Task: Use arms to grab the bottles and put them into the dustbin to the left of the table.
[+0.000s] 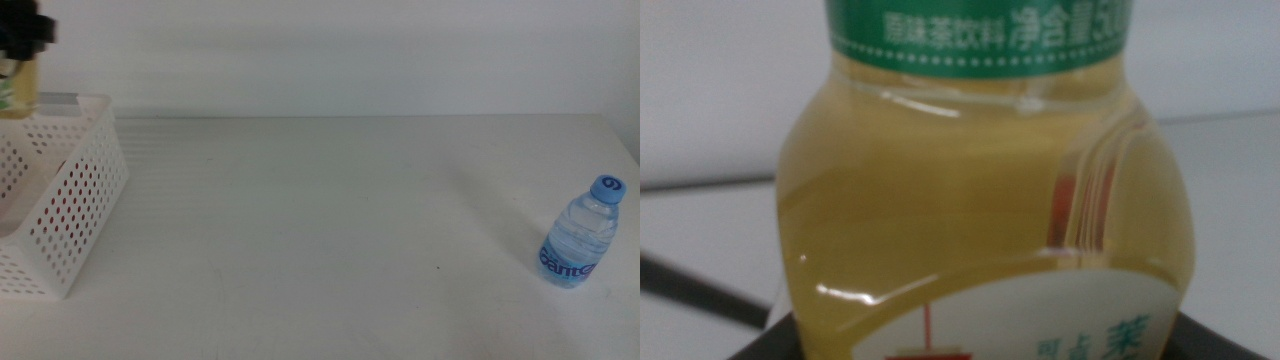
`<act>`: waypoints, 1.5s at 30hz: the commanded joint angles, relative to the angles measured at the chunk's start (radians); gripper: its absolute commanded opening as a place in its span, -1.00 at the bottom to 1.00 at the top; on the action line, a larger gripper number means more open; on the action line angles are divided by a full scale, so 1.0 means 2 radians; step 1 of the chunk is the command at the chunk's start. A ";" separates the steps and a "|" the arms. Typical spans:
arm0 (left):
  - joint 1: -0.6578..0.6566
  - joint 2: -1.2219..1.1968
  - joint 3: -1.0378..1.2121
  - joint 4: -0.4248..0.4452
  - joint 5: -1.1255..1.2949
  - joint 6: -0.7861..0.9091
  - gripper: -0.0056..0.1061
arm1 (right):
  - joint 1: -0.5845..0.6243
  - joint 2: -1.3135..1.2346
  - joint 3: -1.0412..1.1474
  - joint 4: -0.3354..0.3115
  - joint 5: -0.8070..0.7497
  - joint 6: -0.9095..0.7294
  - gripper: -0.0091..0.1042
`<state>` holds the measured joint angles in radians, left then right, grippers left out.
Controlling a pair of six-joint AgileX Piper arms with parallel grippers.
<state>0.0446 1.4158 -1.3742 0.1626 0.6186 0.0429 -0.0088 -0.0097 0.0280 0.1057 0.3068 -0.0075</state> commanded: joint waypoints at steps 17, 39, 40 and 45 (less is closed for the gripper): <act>0.099 0.127 -0.146 -0.098 0.124 0.115 -0.99 | -0.003 -0.014 -0.004 -0.002 -0.037 -0.003 0.31; 0.105 0.271 -0.186 -0.085 0.208 0.125 -0.99 | -0.003 -0.014 -0.004 -0.002 -0.037 -0.003 0.31; 0.105 0.272 -0.186 -0.085 0.208 0.125 -0.98 | -0.003 -0.014 -0.004 -0.002 -0.037 -0.003 0.31; 0.105 0.277 -0.186 -0.085 0.209 0.125 -0.86 | -0.003 -0.014 -0.004 -0.002 -0.037 -0.003 0.31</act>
<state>0.2549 2.0327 -1.7081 0.0000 1.0621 0.2986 -0.0088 -0.0097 0.0280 0.1057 0.3068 -0.0075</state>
